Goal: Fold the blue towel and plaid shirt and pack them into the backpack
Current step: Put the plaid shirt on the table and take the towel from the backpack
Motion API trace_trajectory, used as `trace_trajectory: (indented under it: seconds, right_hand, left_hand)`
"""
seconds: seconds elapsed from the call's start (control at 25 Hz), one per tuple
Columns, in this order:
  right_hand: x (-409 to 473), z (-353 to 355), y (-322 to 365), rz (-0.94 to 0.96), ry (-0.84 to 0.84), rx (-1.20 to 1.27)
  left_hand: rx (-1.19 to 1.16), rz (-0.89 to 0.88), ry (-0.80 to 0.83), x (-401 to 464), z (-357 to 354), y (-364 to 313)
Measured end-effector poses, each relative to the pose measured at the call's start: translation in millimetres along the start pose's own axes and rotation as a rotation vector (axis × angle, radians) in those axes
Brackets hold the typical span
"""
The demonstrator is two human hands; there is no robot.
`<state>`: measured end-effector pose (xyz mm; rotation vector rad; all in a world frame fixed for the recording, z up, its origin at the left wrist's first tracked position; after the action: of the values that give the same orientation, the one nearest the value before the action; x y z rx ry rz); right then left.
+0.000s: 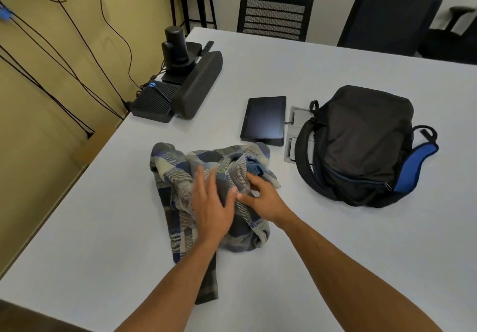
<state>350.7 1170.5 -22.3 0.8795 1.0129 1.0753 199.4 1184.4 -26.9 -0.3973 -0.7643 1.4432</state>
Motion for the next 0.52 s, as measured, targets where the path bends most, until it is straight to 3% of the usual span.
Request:
trace_trajectory:
  seconds: [0.16, 0.32, 0.52]
  right_hand:
    - [-6.3, 13.6, 1.6, -0.035, -0.036, 0.129]
    - [-14.0, 24.6, 11.1, -0.012, -0.067, 0.227]
    - [-20.9, 50.5, 17.8, -0.020, -0.378, 0.495]
  left_hand:
    - [-0.128, -0.076, 0.109, -9.3, -14.9, -18.0]
    - [0.005, -0.062, 0.110, -3.3, -16.1, -21.4]
    - [0.030, -0.017, 0.156, 4.4, -13.7, -26.1]
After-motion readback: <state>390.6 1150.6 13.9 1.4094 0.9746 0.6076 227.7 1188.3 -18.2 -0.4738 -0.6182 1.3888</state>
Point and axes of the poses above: each hand's wrist, its own x-axis towards the middle knuckle, its own z-axis out of the back of the hand, y = z × x, the point moved 4 cm from there along x, towards the middle knuckle, and after that the axes turned 8 degrees about -y, right-handed, at the moved point
